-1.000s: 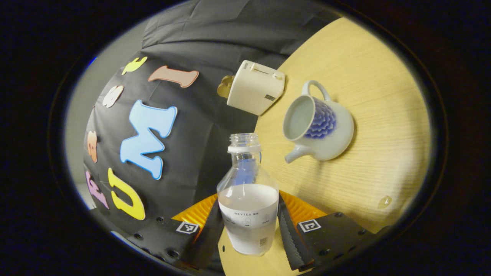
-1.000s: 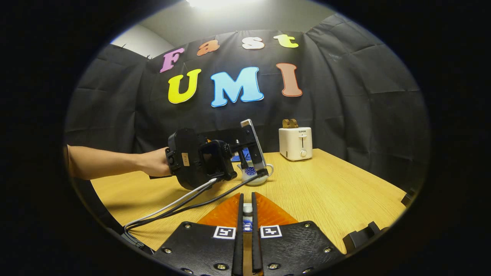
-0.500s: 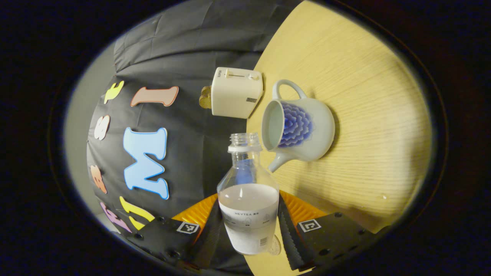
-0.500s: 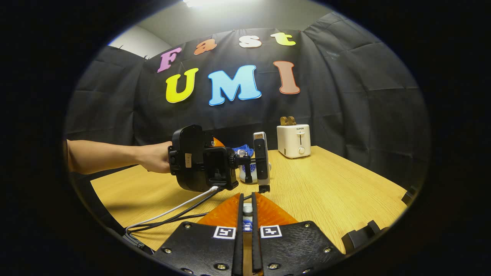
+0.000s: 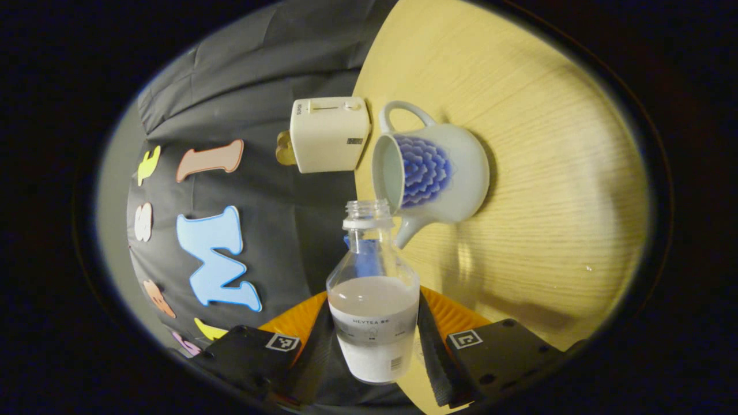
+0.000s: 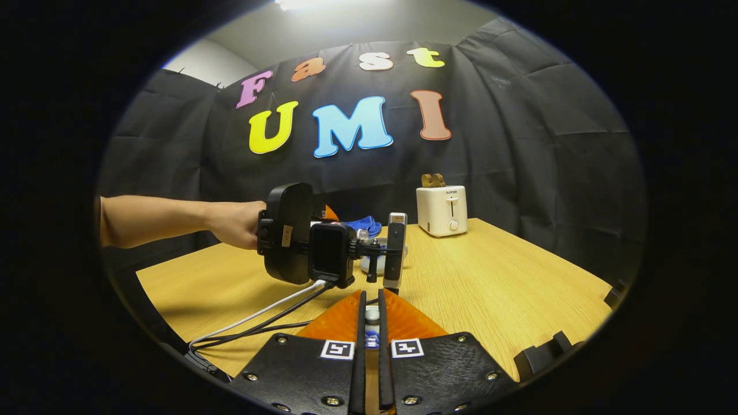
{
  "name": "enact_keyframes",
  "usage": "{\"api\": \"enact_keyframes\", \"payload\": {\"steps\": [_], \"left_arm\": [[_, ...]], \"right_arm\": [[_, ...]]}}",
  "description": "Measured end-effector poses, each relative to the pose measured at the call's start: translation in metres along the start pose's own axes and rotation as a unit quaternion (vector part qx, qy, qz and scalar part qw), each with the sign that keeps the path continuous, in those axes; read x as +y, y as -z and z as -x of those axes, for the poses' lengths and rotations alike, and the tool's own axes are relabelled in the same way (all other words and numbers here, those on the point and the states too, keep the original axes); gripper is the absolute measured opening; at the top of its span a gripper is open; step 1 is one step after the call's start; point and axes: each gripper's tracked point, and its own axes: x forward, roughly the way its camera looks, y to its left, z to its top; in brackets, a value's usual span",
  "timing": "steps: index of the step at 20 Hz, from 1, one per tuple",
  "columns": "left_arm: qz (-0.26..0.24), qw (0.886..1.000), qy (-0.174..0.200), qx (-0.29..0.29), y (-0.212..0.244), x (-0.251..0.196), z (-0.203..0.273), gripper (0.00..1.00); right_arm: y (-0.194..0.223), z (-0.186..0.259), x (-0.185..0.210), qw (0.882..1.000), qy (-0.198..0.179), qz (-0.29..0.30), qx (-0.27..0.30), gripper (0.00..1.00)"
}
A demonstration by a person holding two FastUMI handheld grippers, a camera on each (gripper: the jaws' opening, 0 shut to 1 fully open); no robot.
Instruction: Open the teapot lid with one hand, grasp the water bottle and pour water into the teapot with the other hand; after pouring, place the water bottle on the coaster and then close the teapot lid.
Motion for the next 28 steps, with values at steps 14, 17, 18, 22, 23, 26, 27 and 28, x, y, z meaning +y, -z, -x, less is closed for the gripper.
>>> {"api": "enact_keyframes", "payload": {"steps": [14,17,18,22,23,26,27,28], "left_arm": [[-0.085,0.996,0.002,0.016,-0.003,0.009,0.006,0.85],[-0.098,0.995,0.002,0.018,-0.003,0.011,0.007,0.85],[-0.103,0.994,0.003,0.018,-0.003,0.01,0.006,0.85],[-0.126,0.992,0.007,0.017,-0.007,0.016,0.005,0.85],[-0.131,0.991,0.008,0.019,-0.006,0.018,0.004,0.85],[-0.146,0.989,0.004,0.022,-0.007,0.023,0.005,0.85],[-0.15,0.988,0.002,0.022,-0.008,0.025,0.006,0.85],[-0.155,0.988,0.004,0.024,-0.007,0.026,0.006,0.85]], "right_arm": [[0.002,-0.001,-0.004,1.0,0.002,-0.003,0.004,0.09],[0.003,0.0,-0.005,1.0,0.003,-0.004,0.006,0.09],[0.002,0.0,-0.006,1.0,0.004,-0.004,0.006,0.09],[0.003,0.0,-0.006,1.0,0.003,-0.003,0.006,0.09],[0.003,0.0,-0.006,1.0,0.003,-0.004,0.006,0.09],[0.004,0.0,-0.007,1.0,0.004,-0.005,0.008,0.09],[0.004,0.0,-0.007,1.0,0.004,-0.005,0.008,0.09],[0.004,0.0,-0.007,1.0,0.004,-0.005,0.008,0.09]]}}
